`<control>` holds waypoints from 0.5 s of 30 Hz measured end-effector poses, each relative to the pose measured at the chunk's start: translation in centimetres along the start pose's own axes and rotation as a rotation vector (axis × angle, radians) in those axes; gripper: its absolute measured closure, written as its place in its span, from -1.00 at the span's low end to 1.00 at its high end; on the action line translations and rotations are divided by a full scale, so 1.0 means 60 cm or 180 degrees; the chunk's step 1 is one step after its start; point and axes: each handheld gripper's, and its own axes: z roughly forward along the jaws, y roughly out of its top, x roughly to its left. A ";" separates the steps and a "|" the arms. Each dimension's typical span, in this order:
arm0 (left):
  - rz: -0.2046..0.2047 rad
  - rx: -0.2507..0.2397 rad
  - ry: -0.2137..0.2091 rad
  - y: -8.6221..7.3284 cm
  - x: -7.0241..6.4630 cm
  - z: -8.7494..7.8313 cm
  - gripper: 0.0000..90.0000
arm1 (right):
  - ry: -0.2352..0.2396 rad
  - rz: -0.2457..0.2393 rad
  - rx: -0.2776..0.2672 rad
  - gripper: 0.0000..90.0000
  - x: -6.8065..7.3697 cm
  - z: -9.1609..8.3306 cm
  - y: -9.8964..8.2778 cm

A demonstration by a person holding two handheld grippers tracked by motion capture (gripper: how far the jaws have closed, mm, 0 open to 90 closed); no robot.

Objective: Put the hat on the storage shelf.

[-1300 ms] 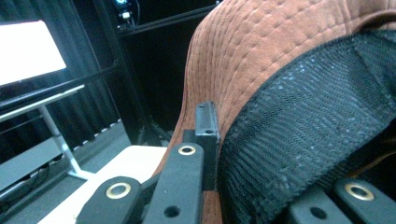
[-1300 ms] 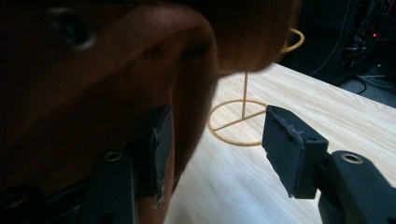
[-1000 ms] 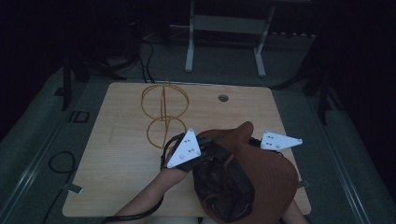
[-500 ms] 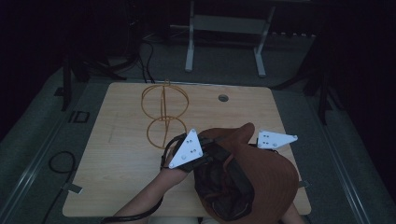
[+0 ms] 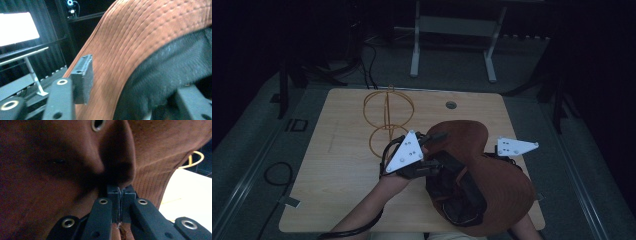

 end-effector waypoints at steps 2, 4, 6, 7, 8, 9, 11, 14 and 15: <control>-0.0022 0.0023 0.0037 -0.003 0.005 -0.010 -0.06 | -0.0045 0.0012 -0.0033 0.97 -0.005 -0.006 0.003; -0.0074 0.0025 0.0078 -0.007 0.011 -0.020 -0.07 | -0.0120 0.0010 -0.0064 0.97 -0.011 -0.013 0.007; -0.0118 0.0065 0.0114 -0.013 0.017 -0.033 -0.08 | -0.0190 0.0027 -0.0080 0.97 -0.017 -0.018 0.010; -0.0154 0.0100 0.0121 -0.019 0.019 -0.041 -0.12 | -0.0235 0.0024 -0.0087 0.97 -0.021 -0.021 0.012; -0.0175 0.0139 0.0138 -0.025 0.021 -0.047 -0.14 | -0.0296 0.0036 -0.0109 0.97 -0.027 -0.025 0.014; -0.0191 0.0177 0.0173 -0.032 0.022 -0.053 -0.14 | -0.0355 0.0045 -0.0114 0.97 -0.032 -0.027 0.015; -0.0236 0.0254 0.0220 -0.045 0.023 -0.064 -0.25 | -0.0464 0.0024 -0.0118 0.97 -0.043 -0.031 0.019; -0.0305 0.0345 0.0307 -0.066 0.024 -0.084 -0.37 | -0.0618 -0.0008 -0.0123 0.97 -0.058 -0.035 0.028; -0.0344 0.0380 0.0322 -0.073 0.025 -0.091 -0.38 | -0.0672 -0.0015 -0.0125 0.97 -0.063 -0.035 0.033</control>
